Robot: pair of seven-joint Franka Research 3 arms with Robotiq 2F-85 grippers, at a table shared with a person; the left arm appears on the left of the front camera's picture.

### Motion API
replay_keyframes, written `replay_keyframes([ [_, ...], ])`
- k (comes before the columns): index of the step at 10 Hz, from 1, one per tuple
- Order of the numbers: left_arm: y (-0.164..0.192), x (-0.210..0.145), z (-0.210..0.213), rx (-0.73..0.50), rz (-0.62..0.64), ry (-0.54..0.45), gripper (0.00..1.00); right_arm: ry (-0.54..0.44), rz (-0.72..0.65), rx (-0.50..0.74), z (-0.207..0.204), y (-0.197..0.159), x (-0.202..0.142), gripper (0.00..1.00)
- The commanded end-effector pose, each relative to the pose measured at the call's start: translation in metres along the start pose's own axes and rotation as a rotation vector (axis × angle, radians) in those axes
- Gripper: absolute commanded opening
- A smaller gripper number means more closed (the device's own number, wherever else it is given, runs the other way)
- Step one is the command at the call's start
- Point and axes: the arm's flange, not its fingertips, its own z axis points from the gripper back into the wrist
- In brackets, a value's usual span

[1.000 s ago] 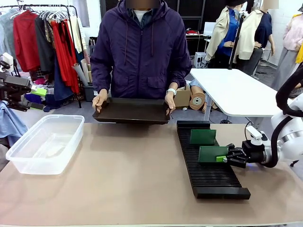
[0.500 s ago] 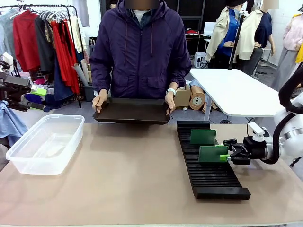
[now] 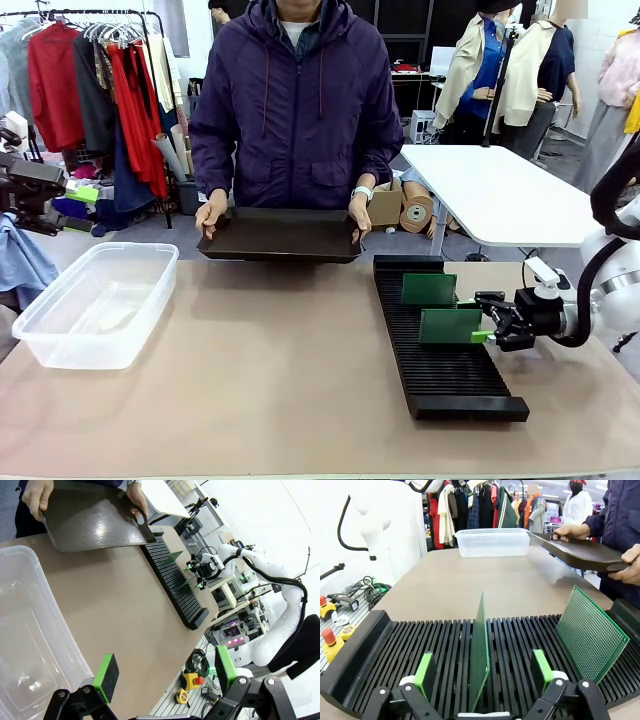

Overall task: Sort PCBs into racks and boxes based on the side picked up.
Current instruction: If the short side of the Blank PCB is picked up, insert it into the PCB Rack ; if the long side is picked up, place it in the Organizing box.

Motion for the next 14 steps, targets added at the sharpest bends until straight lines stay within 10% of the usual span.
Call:
replay_keyframes([
  [1,-0.0019,-0.0004,0.0010,-0.008,-0.002,0.000,1.00,0.001,0.005,0.000,0.0004,-0.0009,0.0021,1.00],
  [14,-0.0019,-0.0004,0.0010,-0.008,-0.002,0.000,1.00,0.001,0.005,0.000,0.0004,-0.0009,0.0021,1.00],
])
